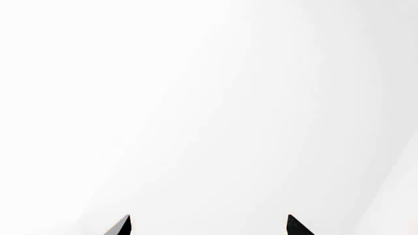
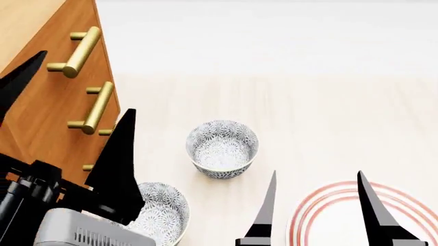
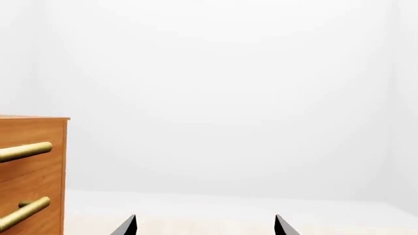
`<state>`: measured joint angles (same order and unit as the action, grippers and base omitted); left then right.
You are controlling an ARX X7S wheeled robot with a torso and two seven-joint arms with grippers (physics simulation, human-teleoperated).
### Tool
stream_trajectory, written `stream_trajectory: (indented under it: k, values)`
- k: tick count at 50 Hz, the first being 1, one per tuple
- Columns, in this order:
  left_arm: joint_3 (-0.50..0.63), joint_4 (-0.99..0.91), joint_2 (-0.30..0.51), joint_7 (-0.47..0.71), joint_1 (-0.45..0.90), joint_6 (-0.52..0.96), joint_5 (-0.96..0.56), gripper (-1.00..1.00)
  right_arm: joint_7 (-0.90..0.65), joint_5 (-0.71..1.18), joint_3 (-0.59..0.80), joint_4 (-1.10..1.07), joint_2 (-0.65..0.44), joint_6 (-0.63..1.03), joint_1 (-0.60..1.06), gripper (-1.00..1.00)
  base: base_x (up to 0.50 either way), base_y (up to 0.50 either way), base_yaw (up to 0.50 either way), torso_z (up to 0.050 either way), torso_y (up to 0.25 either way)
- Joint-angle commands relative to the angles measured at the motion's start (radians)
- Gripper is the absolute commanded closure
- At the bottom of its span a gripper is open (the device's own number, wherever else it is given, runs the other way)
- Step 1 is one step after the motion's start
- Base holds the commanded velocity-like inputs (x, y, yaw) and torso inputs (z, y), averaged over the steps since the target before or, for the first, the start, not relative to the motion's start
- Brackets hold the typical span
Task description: Open the top drawer of the cabinet.
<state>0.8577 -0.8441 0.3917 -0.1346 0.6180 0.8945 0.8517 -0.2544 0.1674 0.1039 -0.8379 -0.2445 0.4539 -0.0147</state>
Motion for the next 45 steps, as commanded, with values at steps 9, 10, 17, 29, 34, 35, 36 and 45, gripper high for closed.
stream_trajectory:
  k: [9,10,17,29,34,35,36,45]
  values:
    - [-0.028,0.180,-0.015,-0.191,0.138,0.122,-0.053,-1.00,0.013,-0.010,-0.021,-0.014,0.010,-0.024,-0.017,-1.00,0.00,0.00,0.00,0.000,0.000]
    - [-0.014,0.199,-0.014,-0.198,0.150,0.142,-0.025,-1.00,0.013,-0.010,-0.020,-0.013,0.009,-0.026,-0.018,-1.00,0.00,0.00,0.00,0.000,0.000]
    - [-0.033,0.265,-0.027,-0.208,0.182,0.145,-0.054,-1.00,0.006,-0.003,-0.018,-0.012,0.004,-0.028,-0.017,-1.00,0.00,0.00,0.00,0.000,0.000]
    - [-0.023,0.383,-0.056,-0.243,0.231,0.196,-0.057,-1.00,-0.003,0.007,-0.015,-0.006,-0.006,-0.037,-0.018,-1.00,0.00,0.00,0.00,0.000,0.000]
    - [-0.008,0.408,-0.058,-0.269,0.249,0.215,-0.052,-1.00,-0.009,0.013,-0.016,-0.013,-0.010,-0.032,-0.019,-1.00,0.00,0.00,0.00,0.000,0.000]
    - [-0.001,0.420,-0.059,-0.277,0.256,0.221,-0.049,-1.00,-0.010,0.015,-0.018,-0.015,-0.011,-0.031,-0.019,-1.00,0.00,0.00,0.00,0.000,0.000]
    - [0.003,0.423,-0.059,-0.282,0.260,0.223,-0.047,-1.00,-0.011,0.016,-0.018,-0.015,-0.012,-0.032,-0.019,-1.00,0.00,0.00,0.00,0.000,0.000]
    - [0.015,0.487,-0.061,-0.292,0.280,0.213,-0.059,-1.00,-0.018,0.022,-0.017,-0.012,-0.018,-0.039,-0.020,-1.00,0.00,0.00,0.00,0.000,0.000]
